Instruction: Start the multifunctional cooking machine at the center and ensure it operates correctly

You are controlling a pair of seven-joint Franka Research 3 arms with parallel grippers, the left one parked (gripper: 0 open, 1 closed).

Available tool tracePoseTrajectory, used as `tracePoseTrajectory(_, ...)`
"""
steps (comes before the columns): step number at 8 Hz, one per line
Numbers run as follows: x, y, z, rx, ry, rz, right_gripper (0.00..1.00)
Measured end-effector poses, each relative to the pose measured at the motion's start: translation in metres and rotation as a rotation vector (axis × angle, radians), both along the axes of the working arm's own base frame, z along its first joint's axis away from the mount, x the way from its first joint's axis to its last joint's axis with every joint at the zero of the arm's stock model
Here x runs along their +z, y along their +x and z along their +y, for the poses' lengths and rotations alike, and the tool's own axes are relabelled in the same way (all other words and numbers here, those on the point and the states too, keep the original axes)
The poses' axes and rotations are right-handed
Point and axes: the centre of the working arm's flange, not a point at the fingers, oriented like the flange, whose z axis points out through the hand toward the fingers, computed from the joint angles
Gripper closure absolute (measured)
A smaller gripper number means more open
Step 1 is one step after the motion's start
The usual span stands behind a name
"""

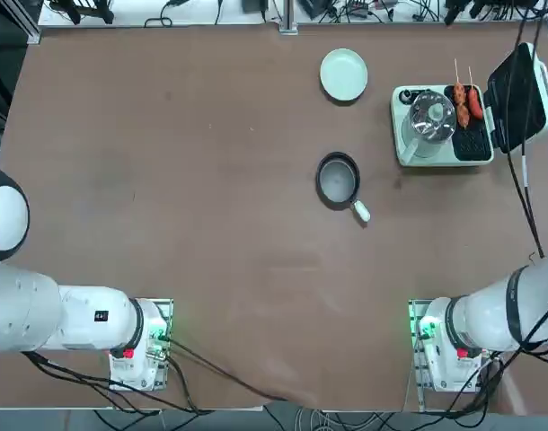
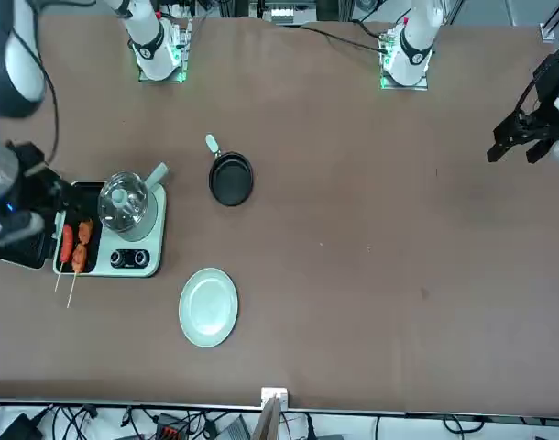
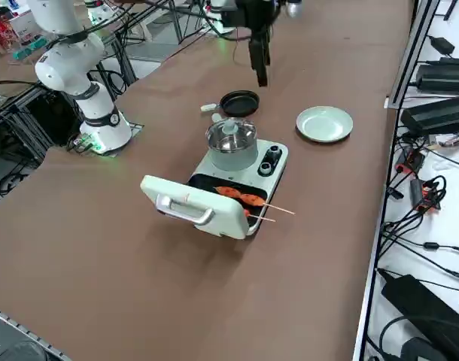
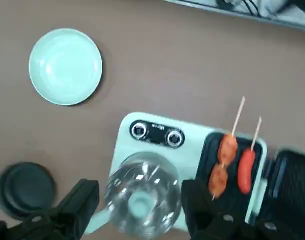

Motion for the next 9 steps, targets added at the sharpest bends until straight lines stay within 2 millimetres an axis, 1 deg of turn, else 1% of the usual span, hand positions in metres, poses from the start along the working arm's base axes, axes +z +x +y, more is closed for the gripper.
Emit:
tracePoseTrajectory(2,0.043,-0.031,-0.006,-0.118,0.022,0.020,0.00)
tracePoseTrajectory(3,0.059,-0.045,-0.008,-0.161,0.029,0.034,0.00)
tracePoseTrajectory(5,0.082,-0.070,-0.016,-0.209,0.016,0.067,0.00)
tracePoseTrajectory(6,0.091,-0.082,-0.014,-0.226,-0.014,0.085,0.00)
tracePoseTrajectory(7,0.096,-0.091,-0.006,-0.241,-0.039,0.096,0.00)
tracePoseTrajectory(8,0.095,-0.099,0.003,-0.245,-0.049,0.101,0.00)
tracePoseTrajectory(9,0.090,-0.105,0.006,-0.243,-0.052,0.106,0.00)
